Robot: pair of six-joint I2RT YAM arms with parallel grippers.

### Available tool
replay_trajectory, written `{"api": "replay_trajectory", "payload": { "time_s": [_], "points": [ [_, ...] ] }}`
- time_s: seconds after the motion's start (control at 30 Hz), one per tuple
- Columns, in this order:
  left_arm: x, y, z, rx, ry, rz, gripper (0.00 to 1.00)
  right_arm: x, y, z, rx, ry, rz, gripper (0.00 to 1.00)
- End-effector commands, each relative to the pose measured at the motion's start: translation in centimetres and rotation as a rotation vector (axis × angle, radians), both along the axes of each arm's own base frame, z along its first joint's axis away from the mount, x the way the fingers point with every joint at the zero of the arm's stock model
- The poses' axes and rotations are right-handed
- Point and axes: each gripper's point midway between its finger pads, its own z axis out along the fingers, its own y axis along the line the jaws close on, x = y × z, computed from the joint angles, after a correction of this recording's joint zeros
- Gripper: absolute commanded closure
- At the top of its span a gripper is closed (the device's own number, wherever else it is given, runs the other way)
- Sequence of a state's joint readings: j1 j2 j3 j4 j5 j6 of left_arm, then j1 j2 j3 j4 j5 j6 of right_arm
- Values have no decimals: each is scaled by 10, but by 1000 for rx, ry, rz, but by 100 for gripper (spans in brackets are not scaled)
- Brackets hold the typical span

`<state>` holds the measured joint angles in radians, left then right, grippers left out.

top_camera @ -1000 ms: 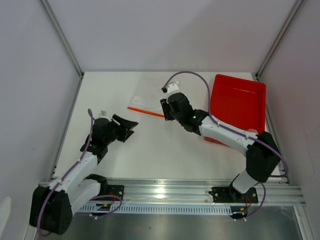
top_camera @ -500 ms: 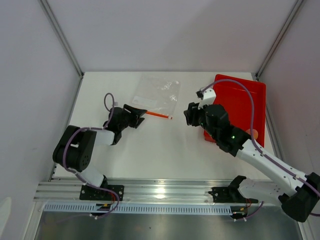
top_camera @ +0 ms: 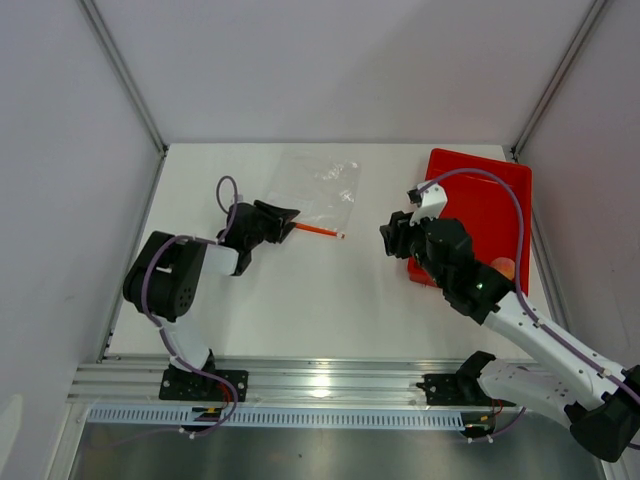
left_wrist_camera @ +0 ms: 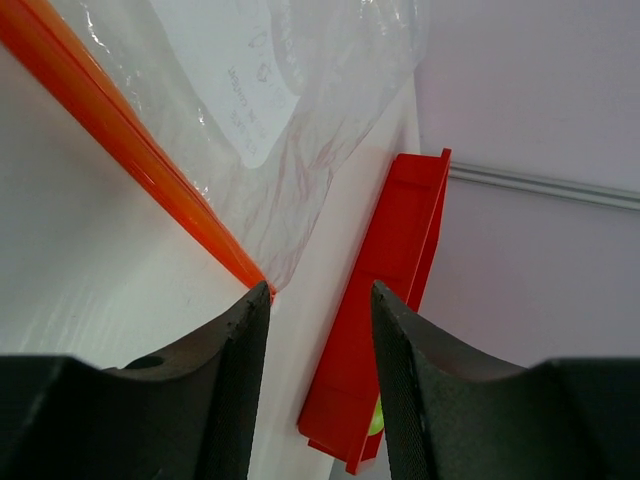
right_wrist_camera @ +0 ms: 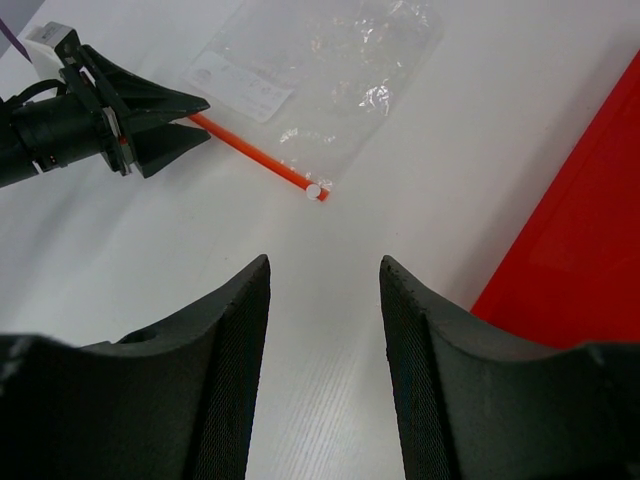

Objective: Place the food in the zip-top bag and seal the zipper
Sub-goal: Pick up the zipper food storage bag at the center of the board.

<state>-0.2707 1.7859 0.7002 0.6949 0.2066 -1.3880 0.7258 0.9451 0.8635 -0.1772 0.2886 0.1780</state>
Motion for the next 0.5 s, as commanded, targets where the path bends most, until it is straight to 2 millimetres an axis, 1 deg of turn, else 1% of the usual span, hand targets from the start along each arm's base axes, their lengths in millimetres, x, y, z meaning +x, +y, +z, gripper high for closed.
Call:
{"api": "replay_trajectory", "payload": {
  "time_s": [0.0,0.03,0.07,0.13,0.17,0.2,0.47],
  "points": [
    [9,-4,4,22,1,9,53,3,-1,10,15,-42,3,50],
    [9,-4,0,26,16,9,53,3,-1,9,15,-41,1,50],
    [10,-5,0,27,21,8,52,3,-1,8,14,-39,2,50],
    [7,-5,-8,43,59,11,51,4,-1,8,17,-39,2,50],
    [10,-6,-6,48,59,14,48,4,-1,9,21,-44,2,50],
    [9,-4,-11,63,81,22,47,4,-2,9,17,-44,1,50],
    [16,-1,-14,112,88,44,43,2,-4,10,25,-55,0,50]
  ]
}}
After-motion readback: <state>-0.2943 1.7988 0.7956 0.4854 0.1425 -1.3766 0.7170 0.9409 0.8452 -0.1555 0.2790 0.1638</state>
